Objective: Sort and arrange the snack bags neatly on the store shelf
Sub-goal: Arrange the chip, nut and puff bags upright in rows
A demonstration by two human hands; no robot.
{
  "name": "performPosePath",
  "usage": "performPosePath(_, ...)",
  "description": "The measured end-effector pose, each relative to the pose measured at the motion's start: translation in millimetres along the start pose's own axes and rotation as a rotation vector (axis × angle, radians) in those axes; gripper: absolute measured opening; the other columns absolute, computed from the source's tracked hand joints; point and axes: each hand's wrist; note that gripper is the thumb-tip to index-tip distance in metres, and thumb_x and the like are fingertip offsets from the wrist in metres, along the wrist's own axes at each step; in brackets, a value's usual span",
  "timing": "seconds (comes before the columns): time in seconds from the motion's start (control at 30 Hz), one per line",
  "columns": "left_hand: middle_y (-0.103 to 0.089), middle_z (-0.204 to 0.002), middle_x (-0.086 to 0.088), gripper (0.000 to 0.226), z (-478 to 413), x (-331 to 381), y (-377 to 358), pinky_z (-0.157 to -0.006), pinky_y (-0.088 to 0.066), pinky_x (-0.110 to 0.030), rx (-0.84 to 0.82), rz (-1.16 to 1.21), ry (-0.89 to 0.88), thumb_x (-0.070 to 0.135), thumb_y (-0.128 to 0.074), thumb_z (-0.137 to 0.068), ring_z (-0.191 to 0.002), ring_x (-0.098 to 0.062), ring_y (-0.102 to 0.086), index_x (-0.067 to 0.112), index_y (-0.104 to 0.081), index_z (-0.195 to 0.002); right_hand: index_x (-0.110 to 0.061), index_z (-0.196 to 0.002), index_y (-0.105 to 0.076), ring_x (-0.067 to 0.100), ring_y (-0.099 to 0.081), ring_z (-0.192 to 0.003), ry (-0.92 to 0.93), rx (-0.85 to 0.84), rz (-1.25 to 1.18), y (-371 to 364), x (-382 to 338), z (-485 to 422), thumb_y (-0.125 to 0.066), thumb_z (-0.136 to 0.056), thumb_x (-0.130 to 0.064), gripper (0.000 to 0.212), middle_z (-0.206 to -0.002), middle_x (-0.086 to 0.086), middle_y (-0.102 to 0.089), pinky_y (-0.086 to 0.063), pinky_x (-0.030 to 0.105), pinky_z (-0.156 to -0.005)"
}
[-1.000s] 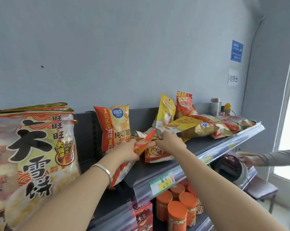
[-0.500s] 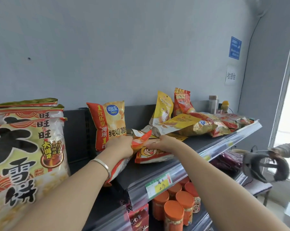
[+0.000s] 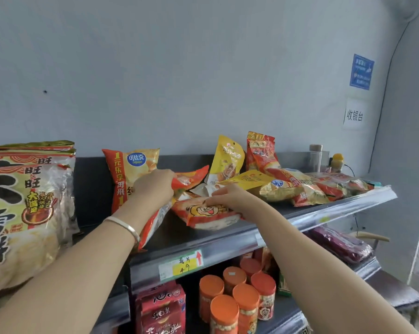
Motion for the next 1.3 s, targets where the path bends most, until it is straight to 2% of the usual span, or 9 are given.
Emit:
performPosePath(0.13, -0.061, -0.12, -0.006, 0.051, 4, 33, 5, -0.073, -0.051, -0.038, 0.039, 0.009, 0.014, 0.005, -0.042, -0.087, -0.102, -0.03, -0.061, 0.028, -0.049, -0.132, 0.001, -0.088, -0.069, 0.017, -0.059, -0.074, 0.085, -0.017, -0.019, 33, 14, 20, -0.07, -0.083, -0.028, 0.029, -0.085, 0.015, -0.067, -0.046, 0.027, -0.072)
performPosePath(0.27, -0.06, -0.121, -0.009, 0.055, 12, 63, 5, -0.071, -0.046, -0.036, 0.085, -0.011, 0.013, 0.001, -0.04, -0.087, -0.105, -0.032, -0.059, 0.029, -0.048, -0.133, -0.008, -0.123, -0.064, 0.016, -0.066, -0.095, 0.128, -0.032, -0.02, 57, 33, 37, -0.07, -0.084, -0.026, 0.043, -0.117, 0.007, -0.066, -0.052, 0.032, -0.093)
performPosePath(0.37, -0.058, -0.118, -0.013, 0.058, 12, 80, 20, -0.071, -0.045, -0.036, 0.19, -0.011, 0.0, -0.001, -0.036, -0.087, -0.103, -0.035, -0.059, 0.029, -0.045, -0.136, -0.009, -0.123, -0.064, 0.016, -0.069, -0.091, 0.18, -0.004, -0.114, 77, 43, 45, -0.069, -0.086, -0.023, 0.04, -0.11, 0.007, -0.068, -0.055, 0.026, -0.082)
performPosePath(0.63, -0.062, -0.102, -0.016, 0.056, -28, 134, 34, -0.066, -0.037, -0.036, 0.455, 0.09, -0.09, 0.003, -0.037, -0.093, -0.088, -0.037, -0.059, 0.029, -0.036, -0.143, -0.012, -0.111, -0.071, 0.016, -0.069, -0.083, 0.259, 0.409, -0.346, 126, 73, 40, -0.066, -0.087, -0.015, 0.025, -0.093, 0.001, -0.071, -0.058, 0.024, -0.072)
performPosePath(0.77, -0.053, -0.084, -0.008, 0.051, -57, 155, 9, -0.063, -0.039, -0.034, 0.434, 0.129, -0.15, 0.008, -0.039, -0.095, -0.08, -0.031, -0.059, 0.027, -0.036, -0.142, -0.019, -0.095, -0.074, 0.024, -0.071, -0.08, 0.208, 0.572, -0.447, 149, 101, 25, -0.06, -0.085, -0.008, 0.02, -0.09, 0.01, -0.073, -0.06, 0.034, -0.07)
performPosePath(0.9, -0.05, -0.082, -0.005, 0.045, -86, 164, -17, -0.058, -0.039, -0.031, 0.404, 0.124, -0.175, 0.01, -0.039, -0.096, -0.07, -0.024, -0.052, 0.022, -0.039, -0.139, -0.016, -0.098, -0.074, 0.025, -0.071, -0.08, 0.162, 0.757, -0.574, 168, 116, -8, -0.056, -0.085, -0.006, 0.024, -0.094, 0.013, -0.073, -0.059, 0.034, -0.067)
performPosePath(1.03, -0.06, -0.121, -0.007, 0.047, -115, 169, -36, -0.072, -0.048, -0.036, 0.435, 0.104, -0.224, 0.009, -0.04, -0.096, -0.102, -0.028, -0.061, 0.021, -0.037, -0.141, -0.014, -0.118, -0.068, 0.022, -0.067, -0.1, 0.124, 0.87, -0.477, 175, 113, -56, -0.054, -0.09, -0.016, 0.032, -0.114, 0.007, -0.069, -0.057, 0.041, -0.088)
performPosePath(1.17, -0.03, -0.152, 0.0, 0.065, -147, 171, -61, -0.104, -0.035, -0.051, 0.213, 0.07, -0.275, 0.003, -0.041, -0.089, -0.138, -0.027, -0.029, 0.027, -0.024, -0.147, -0.018, -0.139, -0.048, 0.026, -0.055, -0.12, 0.037, 0.763, -0.282, 165, 96, -100, -0.046, -0.097, -0.021, 0.042, -0.135, 0.007, -0.055, -0.047, 0.042, -0.1)
performPosePath(1.3, -0.005, -0.159, -0.003, 0.074, -162, 160, -100, -0.112, -0.014, -0.06, -0.097, -0.016, -0.266, 0.042, -0.051, -0.09, -0.145, -0.031, -0.006, 0.03, -0.008, -0.15, -0.013, -0.137, -0.045, 0.033, -0.052, -0.12, -0.108, 0.525, 0.075, 152, 93, -135, -0.044, -0.096, -0.026, 0.043, -0.133, 0.014, -0.054, -0.046, 0.043, -0.099)
Point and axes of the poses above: each hand's wrist, its own z-axis away from the middle knuckle, its own y-axis out of the back of the hand, x = y × z
